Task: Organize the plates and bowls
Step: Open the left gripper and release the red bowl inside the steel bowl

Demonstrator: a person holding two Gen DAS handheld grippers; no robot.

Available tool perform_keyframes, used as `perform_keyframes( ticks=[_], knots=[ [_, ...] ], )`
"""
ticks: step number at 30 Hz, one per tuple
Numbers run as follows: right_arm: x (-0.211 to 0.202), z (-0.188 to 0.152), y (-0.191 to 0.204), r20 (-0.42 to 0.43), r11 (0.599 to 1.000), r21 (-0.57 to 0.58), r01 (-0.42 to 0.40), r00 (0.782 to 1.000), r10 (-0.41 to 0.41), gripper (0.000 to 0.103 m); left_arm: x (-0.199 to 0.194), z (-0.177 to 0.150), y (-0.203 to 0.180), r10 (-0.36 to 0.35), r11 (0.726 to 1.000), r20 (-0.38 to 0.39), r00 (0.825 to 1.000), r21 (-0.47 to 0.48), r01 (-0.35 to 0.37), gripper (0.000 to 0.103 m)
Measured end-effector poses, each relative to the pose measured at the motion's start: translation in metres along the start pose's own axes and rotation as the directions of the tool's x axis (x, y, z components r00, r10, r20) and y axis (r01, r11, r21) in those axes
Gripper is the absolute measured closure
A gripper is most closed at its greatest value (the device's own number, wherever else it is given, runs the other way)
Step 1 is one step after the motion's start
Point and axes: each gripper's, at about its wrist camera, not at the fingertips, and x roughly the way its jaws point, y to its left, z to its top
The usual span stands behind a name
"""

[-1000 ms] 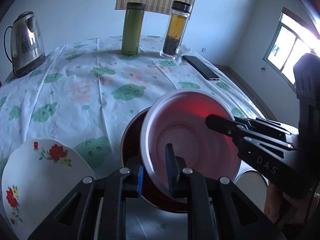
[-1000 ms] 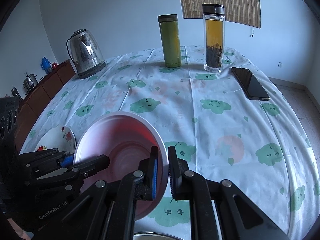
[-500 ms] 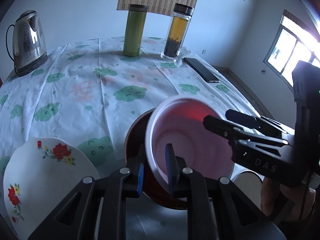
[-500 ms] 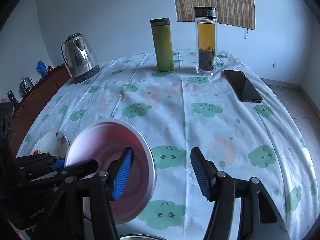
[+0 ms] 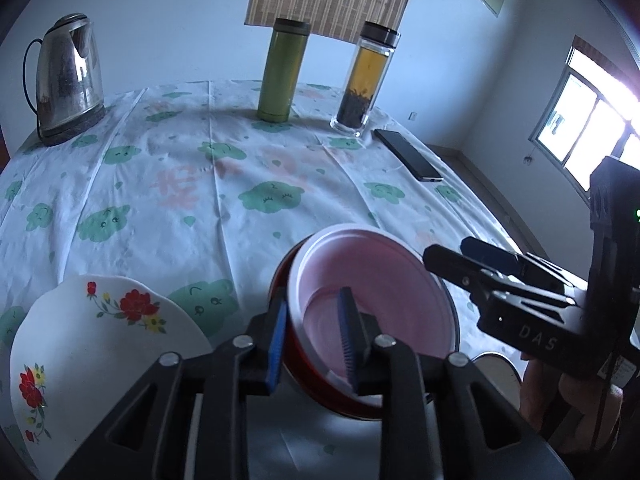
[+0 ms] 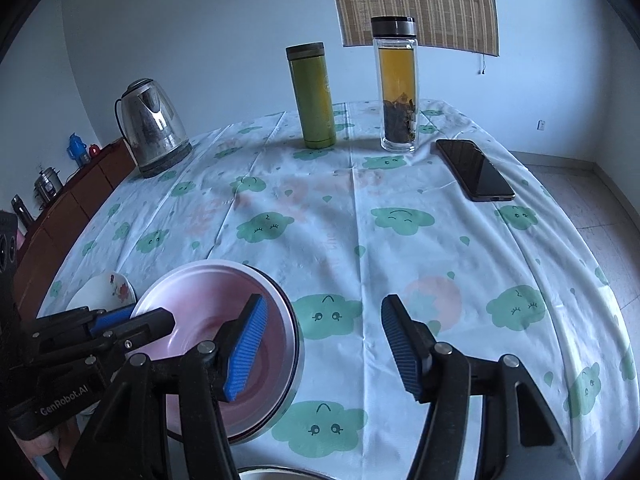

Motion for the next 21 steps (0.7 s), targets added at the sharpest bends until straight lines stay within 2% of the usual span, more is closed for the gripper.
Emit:
perform_keyframes(
  ticks=[2, 7, 12, 15, 18, 20, 21],
  knots=[
    [-0.002, -0.001, 0.000, 0.004, 1.000, -0.001, 0.003, 1.000, -0.003, 0.041, 0.000, 0.000, 0.000, -0.010, 1.000, 0.001, 1.000, 0.000, 0.010, 0.073],
    [-0.008, -0.005, 0.001, 0.019, 1.000, -0.001, 0.000, 1.000, 0.000, 0.040, -0.004, 0.001, -0.002, -0.063, 0.998, 0.016, 0.998, -0.011, 0.063, 0.050],
    [-0.017, -0.009, 0.000, 0.040, 1.000, 0.004, -0.004, 0.999, 0.004, 0.040, -0.004, 0.000, -0.010, -0.038, 0.999, 0.017, 0.999, 0.035, 0.038, 0.046],
    [-0.022, -0.010, -0.001, 0.051, 1.000, 0.008, -0.003, 0.999, 0.002, 0.039, 0.000, -0.003, -0.014, -0.070, 0.996, -0.006, 0.998, 0.049, 0.070, 0.040],
    [-0.024, -0.013, -0.002, 0.060, 1.000, 0.012, -0.002, 0.998, 0.001, 0.036, -0.008, -0.002, -0.018, -0.108, 0.993, 0.049, 0.993, 0.063, 0.105, 0.033],
    [-0.026, -0.014, -0.002, 0.063, 1.000, 0.014, -0.005, 0.998, 0.004, 0.036, -0.012, -0.001, -0.019, -0.096, 0.993, 0.077, 0.992, 0.076, 0.090, 0.025],
    [-0.026, -0.015, -0.002, 0.062, 1.000, 0.014, -0.005, 0.998, 0.004, 0.036, -0.012, -0.001, -0.018, -0.081, 0.994, 0.079, 0.994, 0.076, 0.075, 0.019]
  ],
)
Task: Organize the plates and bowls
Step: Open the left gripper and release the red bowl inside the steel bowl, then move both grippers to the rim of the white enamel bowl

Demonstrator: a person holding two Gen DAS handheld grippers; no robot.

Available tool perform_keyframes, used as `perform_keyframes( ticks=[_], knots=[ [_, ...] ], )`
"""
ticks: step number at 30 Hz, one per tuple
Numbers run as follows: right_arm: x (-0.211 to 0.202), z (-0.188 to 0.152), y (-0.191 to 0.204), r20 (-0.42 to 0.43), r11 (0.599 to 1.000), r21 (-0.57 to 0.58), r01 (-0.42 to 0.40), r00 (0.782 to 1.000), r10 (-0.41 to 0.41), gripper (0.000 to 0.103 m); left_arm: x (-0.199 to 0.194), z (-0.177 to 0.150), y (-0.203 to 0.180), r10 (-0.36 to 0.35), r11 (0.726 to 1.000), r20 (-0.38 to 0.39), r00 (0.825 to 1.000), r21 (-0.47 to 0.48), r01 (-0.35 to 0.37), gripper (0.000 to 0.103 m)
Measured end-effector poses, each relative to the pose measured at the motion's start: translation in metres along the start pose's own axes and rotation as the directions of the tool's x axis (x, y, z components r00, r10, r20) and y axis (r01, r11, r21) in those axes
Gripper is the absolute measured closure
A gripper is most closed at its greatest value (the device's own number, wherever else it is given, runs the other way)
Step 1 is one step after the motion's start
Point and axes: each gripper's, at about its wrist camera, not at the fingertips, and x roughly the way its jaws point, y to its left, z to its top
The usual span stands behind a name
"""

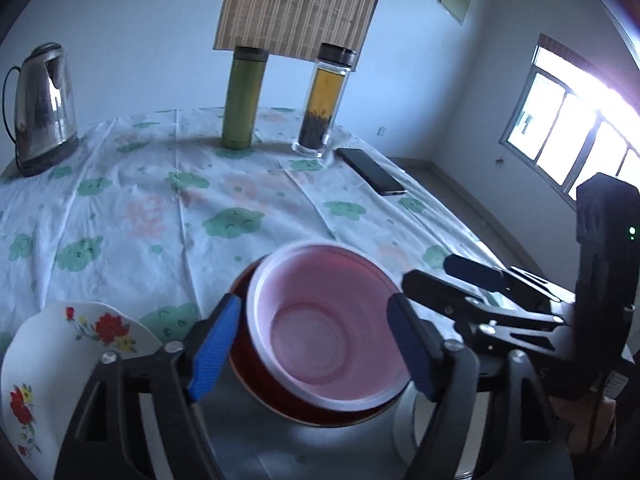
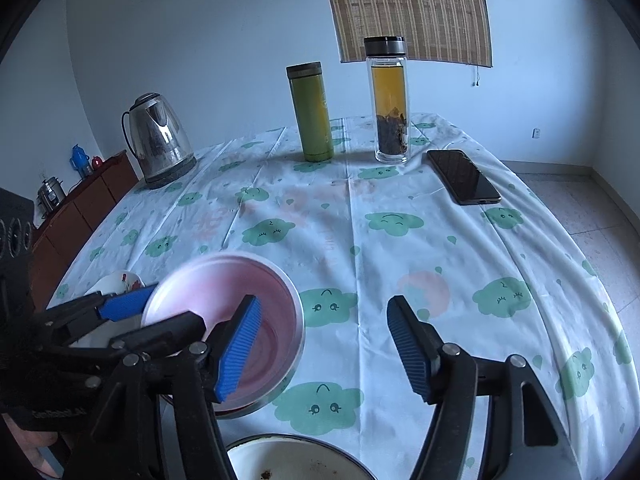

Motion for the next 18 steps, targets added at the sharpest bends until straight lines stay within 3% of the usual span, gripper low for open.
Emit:
perform_keyframes(
  ticks=[3, 8, 18],
  knots=[
    [-0.002, -0.002, 0.000, -0.003, 1.000, -0.005, 0.002, 1.000, -0.002, 0.035, 0.004, -0.001, 0.001, 0.005, 1.000, -0.019, 1.000, -0.001, -0.005, 0.010],
    [-0.006, -0.005, -0.005, 0.003, 1.000, 0.003, 0.010, 1.000, -0.010, 0.035, 0.005, -0.003, -0.005, 0.038, 0.998, -0.020, 0.999, 0.042, -0.038, 0.010],
    [-0.013, -0.014, -0.013, 0.003, 1.000, 0.020, 0.017, 1.000, -0.017, 0.035, -0.007, 0.001, -0.001, 0.052, 0.998, 0.022, 0.998, 0.018, -0.053, 0.009]
  ],
)
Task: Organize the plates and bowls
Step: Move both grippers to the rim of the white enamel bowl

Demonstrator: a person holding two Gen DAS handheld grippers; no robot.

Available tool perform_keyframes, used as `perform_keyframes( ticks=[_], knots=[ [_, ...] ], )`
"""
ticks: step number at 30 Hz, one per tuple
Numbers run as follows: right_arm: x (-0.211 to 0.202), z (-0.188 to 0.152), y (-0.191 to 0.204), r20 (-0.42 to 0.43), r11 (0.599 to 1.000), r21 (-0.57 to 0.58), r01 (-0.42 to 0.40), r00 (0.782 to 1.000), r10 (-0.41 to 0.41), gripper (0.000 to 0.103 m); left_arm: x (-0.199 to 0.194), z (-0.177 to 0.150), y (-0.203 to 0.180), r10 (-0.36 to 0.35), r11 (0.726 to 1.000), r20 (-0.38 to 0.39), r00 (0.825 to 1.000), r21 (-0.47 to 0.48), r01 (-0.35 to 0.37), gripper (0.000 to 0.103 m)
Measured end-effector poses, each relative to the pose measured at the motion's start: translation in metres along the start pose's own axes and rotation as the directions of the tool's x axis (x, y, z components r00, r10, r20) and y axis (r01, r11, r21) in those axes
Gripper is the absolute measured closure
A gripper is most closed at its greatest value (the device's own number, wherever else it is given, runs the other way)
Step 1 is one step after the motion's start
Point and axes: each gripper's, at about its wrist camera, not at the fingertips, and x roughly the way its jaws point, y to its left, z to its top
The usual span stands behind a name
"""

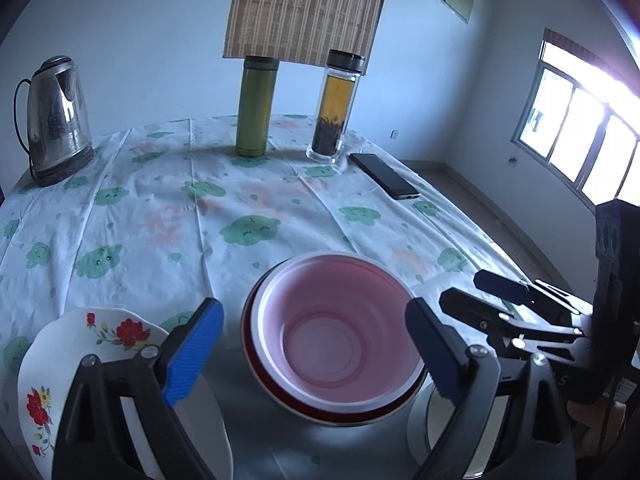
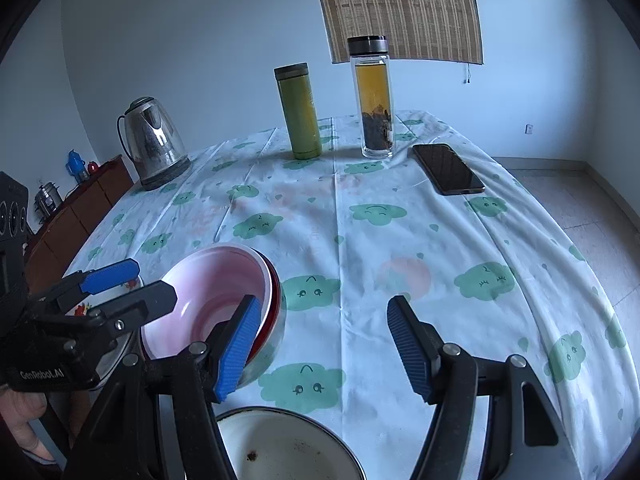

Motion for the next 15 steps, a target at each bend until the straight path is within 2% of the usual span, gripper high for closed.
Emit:
perform_keyframes(
  ticks=[6, 15],
  knots=[
    [-0.004, -0.009, -0.005, 0.010, 1.000, 0.019, 0.013, 1.000, -0.013, 0.035, -0.002, 0.001, -0.002, 0.000, 1.000, 0.014, 1.000, -0.018, 0.000, 0.009],
    [-0.023, -0.021, -0.018, 0.045, 0.998, 0.039, 0.044, 0.998, -0.046, 0.035, -0.012, -0.009, -0.020, -0.020, 1.000, 0.001, 1.000, 0.006, 0.020, 0.012]
  ],
)
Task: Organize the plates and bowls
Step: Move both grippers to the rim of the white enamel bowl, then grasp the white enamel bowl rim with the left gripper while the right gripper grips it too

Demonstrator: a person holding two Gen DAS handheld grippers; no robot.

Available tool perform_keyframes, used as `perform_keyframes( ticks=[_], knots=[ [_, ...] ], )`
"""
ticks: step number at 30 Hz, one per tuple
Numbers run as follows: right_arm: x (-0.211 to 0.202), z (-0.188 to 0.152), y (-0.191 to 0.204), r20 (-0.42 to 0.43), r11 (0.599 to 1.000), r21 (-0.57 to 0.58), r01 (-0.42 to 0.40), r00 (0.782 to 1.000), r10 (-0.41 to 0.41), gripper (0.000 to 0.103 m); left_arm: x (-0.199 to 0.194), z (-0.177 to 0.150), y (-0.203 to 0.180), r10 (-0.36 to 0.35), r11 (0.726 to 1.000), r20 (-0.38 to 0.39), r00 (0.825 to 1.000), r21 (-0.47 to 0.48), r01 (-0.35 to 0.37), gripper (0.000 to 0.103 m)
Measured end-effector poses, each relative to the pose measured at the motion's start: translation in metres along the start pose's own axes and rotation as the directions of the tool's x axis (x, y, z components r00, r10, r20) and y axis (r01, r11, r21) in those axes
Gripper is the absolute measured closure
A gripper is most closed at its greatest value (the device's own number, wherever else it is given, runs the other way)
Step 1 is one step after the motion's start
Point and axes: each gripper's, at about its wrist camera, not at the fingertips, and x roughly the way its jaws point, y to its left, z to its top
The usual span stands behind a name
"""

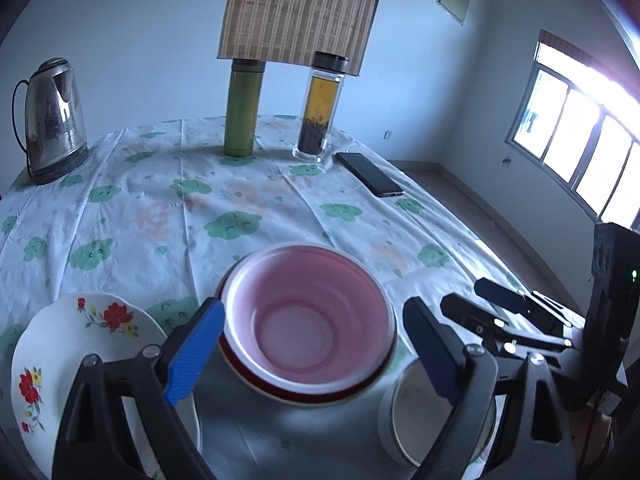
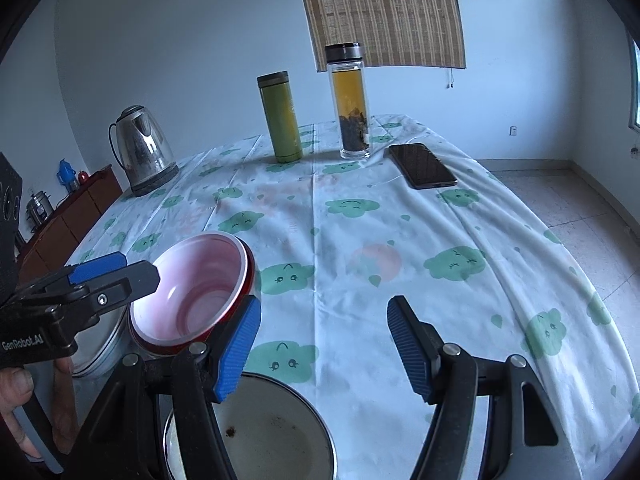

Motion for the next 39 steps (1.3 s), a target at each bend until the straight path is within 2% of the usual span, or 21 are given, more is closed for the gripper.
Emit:
perform_keyframes(
  ticks=[8, 12, 18, 23, 27, 31, 35, 37, 39],
  knots=[
    [-0.008, -0.014, -0.001, -0.017, 1.000, -0.006, 0.002, 1.000, -0.002, 0.035, -0.012, -0.015, -0.014, -0.006, 0.999, -0.001, 1.000, 0.035, 0.006, 0.018],
    [-0.016, -0.024, -0.003, -0.020, 1.000, -0.003, 0.003, 1.000, -0.003, 0.035, -0.017, -0.023, -0.019, -0.026, 0.998, -0.009, 1.000, 0.049, 0.026, 0.028],
    [-0.026, -0.038, -0.005, -0.031, 1.000, -0.014, 0.000, 1.000, 0.000, 0.035, -0.017, -0.039, -0.028, -0.066, 0.994, -0.051, 0.997, 0.084, 0.070, 0.051],
    [-0.028, -0.051, -0.007, -0.058, 1.000, -0.024, 0.000, 0.998, -0.002, 0.035, -0.017, -0.048, -0.034, -0.082, 0.991, -0.062, 0.995, 0.102, 0.088, 0.055],
    [-0.032, -0.055, -0.007, -0.055, 1.000, -0.021, -0.003, 0.998, 0.002, 0.036, -0.020, -0.054, -0.035, -0.108, 0.988, -0.062, 0.992, 0.102, 0.113, 0.063],
    [-0.032, -0.058, -0.005, -0.062, 1.000, -0.021, -0.011, 0.998, 0.009, 0.049, -0.018, -0.061, -0.038, -0.125, 0.984, -0.079, 0.989, 0.116, 0.134, 0.073],
    [-0.026, -0.062, -0.001, -0.080, 1.000, -0.028, -0.014, 0.997, 0.011, 0.056, -0.015, -0.067, -0.044, -0.130, 0.981, -0.095, 0.987, 0.135, 0.143, 0.075],
    [-0.024, -0.065, 0.000, -0.088, 0.999, -0.026, -0.019, 0.996, 0.017, 0.070, -0.014, -0.068, -0.046, -0.131, 0.979, -0.101, 0.986, 0.144, 0.145, 0.077],
    [-0.023, -0.066, 0.000, -0.094, 0.999, -0.024, -0.024, 0.995, 0.022, 0.076, -0.011, -0.069, -0.046, -0.133, 0.978, -0.109, 0.985, 0.146, 0.148, 0.077]
  ],
)
